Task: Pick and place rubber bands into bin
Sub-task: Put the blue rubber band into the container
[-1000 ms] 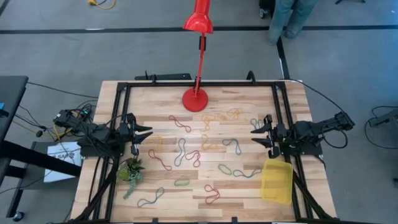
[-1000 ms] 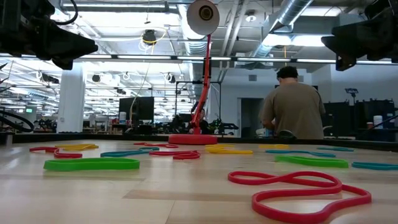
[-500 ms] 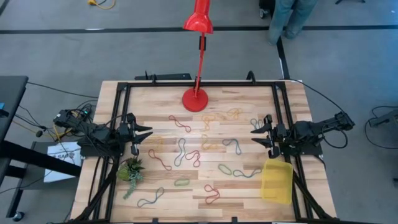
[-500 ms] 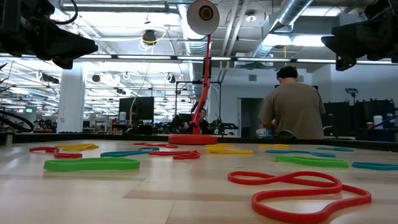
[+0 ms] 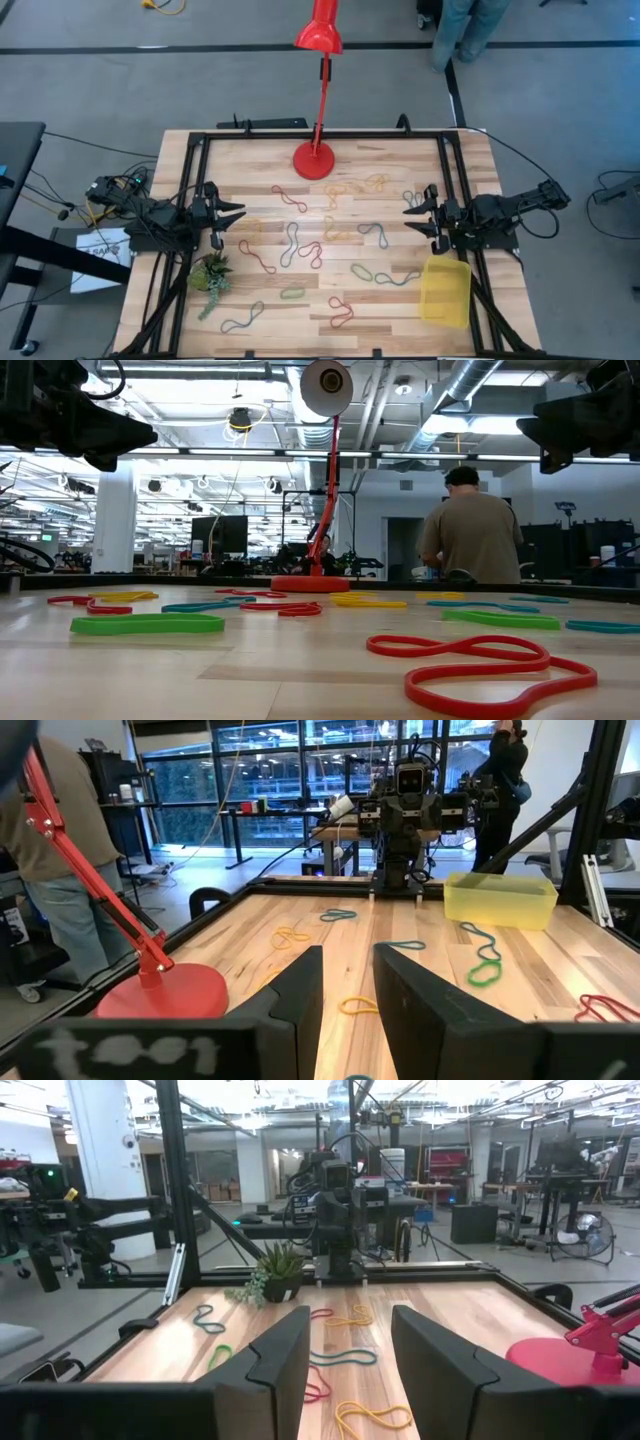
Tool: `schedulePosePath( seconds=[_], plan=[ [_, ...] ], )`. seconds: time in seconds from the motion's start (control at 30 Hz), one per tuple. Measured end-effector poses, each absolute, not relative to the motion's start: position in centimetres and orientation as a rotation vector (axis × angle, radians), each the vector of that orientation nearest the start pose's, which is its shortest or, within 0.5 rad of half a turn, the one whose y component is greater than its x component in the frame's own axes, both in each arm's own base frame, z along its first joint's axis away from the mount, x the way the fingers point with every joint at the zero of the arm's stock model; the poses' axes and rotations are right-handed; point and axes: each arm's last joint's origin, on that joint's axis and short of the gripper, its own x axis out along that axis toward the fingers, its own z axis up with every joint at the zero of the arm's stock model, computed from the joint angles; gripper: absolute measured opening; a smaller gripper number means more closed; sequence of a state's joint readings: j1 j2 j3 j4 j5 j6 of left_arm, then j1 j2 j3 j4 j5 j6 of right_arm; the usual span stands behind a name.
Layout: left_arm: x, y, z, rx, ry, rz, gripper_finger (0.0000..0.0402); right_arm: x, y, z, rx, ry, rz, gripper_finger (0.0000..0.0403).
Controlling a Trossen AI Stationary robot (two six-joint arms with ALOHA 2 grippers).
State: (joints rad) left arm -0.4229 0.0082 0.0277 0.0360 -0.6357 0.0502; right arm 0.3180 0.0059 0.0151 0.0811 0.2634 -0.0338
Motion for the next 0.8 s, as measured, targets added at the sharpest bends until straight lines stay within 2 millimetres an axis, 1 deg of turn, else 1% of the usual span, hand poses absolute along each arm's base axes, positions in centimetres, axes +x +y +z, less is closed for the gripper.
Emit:
schedulePosePath(
  seconds=[0.27, 0.4, 0.53, 0.8],
  plan=[
    [8.98, -2.17, 17.55, 0.008, -0.046, 0.208, 0.0082, 9.33, 2.29, 17.59, -0.006, -0.087, 0.056, 0.0137],
    [9.03, -2.60, 17.69, -0.104, -0.074, 0.055, 0.0082, 9.33, 2.30, 17.59, -0.006, -0.087, 0.057, 0.0138],
    [9.04, -2.81, 17.55, -0.116, -0.055, -0.020, 0.0082, 9.33, 2.30, 17.60, -0.007, -0.088, 0.057, 0.0138],
    [9.05, -2.82, 17.48, -0.111, -0.046, -0.020, 0.0082, 9.33, 2.29, 17.59, -0.007, -0.087, 0.055, 0.0138]
  ],
)
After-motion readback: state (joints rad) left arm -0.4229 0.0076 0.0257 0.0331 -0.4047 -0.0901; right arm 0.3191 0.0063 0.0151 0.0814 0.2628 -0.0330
